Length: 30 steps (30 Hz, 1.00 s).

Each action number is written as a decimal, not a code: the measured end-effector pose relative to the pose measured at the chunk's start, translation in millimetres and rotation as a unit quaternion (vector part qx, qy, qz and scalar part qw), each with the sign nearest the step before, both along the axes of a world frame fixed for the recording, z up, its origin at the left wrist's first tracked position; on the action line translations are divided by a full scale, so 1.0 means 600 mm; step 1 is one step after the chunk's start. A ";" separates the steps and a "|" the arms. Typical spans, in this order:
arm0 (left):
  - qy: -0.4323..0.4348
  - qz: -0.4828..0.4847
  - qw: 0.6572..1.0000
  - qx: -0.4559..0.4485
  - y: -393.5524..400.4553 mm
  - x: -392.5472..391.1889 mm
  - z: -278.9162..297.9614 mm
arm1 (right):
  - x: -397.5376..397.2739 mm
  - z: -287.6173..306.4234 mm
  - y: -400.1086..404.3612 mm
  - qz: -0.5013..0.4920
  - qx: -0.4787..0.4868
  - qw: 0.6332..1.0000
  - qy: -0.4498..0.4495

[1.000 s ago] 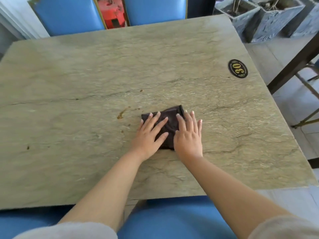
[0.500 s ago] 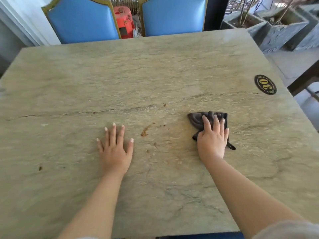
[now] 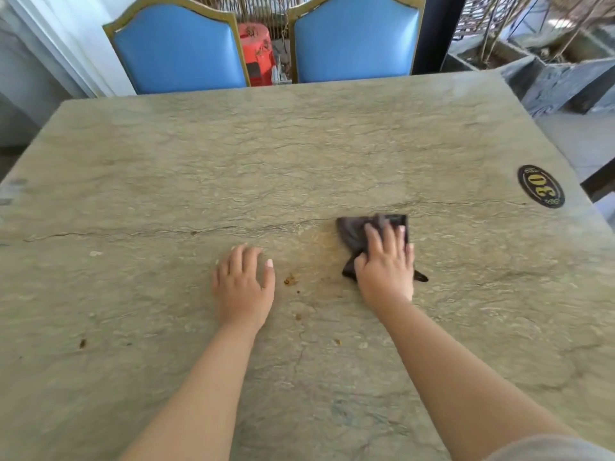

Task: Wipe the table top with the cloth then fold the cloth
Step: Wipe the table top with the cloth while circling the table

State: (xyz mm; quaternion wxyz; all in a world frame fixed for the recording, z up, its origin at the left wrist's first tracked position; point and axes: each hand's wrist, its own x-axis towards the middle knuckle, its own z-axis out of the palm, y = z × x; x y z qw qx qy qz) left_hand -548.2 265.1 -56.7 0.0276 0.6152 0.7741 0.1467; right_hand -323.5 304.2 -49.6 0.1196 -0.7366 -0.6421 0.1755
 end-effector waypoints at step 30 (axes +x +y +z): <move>-0.221 -0.092 0.969 -0.061 0.086 -0.004 -0.002 | -0.091 -0.006 0.028 0.103 0.037 0.991 0.078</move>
